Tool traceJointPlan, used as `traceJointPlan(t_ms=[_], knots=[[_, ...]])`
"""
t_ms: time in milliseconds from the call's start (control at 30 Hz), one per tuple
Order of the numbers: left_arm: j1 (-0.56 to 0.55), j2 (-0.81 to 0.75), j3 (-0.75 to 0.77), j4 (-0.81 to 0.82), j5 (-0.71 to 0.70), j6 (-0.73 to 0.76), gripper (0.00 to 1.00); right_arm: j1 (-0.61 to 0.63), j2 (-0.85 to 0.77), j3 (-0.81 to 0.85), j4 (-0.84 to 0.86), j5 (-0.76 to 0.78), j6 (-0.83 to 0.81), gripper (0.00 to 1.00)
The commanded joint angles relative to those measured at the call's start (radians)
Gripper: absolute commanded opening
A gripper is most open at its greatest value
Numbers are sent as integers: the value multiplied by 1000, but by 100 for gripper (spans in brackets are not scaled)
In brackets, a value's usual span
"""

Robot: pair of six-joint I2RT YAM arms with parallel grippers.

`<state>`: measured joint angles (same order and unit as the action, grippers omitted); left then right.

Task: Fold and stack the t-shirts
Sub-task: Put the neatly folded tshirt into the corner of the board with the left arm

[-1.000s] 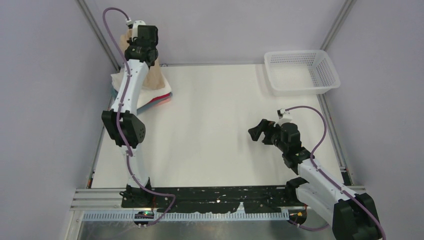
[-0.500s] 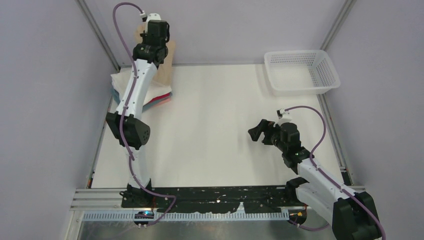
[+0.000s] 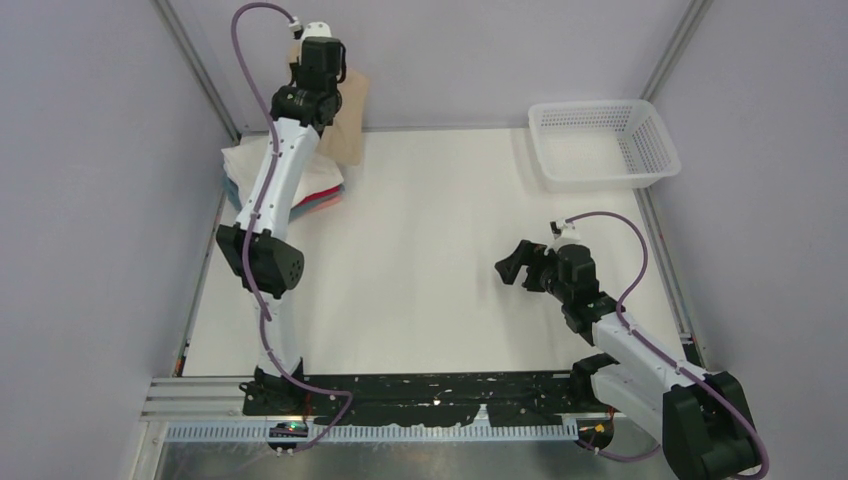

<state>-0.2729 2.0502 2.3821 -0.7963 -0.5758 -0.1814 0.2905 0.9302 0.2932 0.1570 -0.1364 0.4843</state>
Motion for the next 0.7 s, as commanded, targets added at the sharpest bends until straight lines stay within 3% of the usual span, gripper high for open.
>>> traceJointPlan(t_ms=[0,267,667], knots=[[6,22,-2,72,-63,9,0,-5,2,17,46,-4,-8,95],[40,34,-61,49,-92,-8,0,-5,14,21,47,-8,-9,95],[132,-88,-307,102,-84,-27,0,-5,24,23,52,-11,-7,95]])
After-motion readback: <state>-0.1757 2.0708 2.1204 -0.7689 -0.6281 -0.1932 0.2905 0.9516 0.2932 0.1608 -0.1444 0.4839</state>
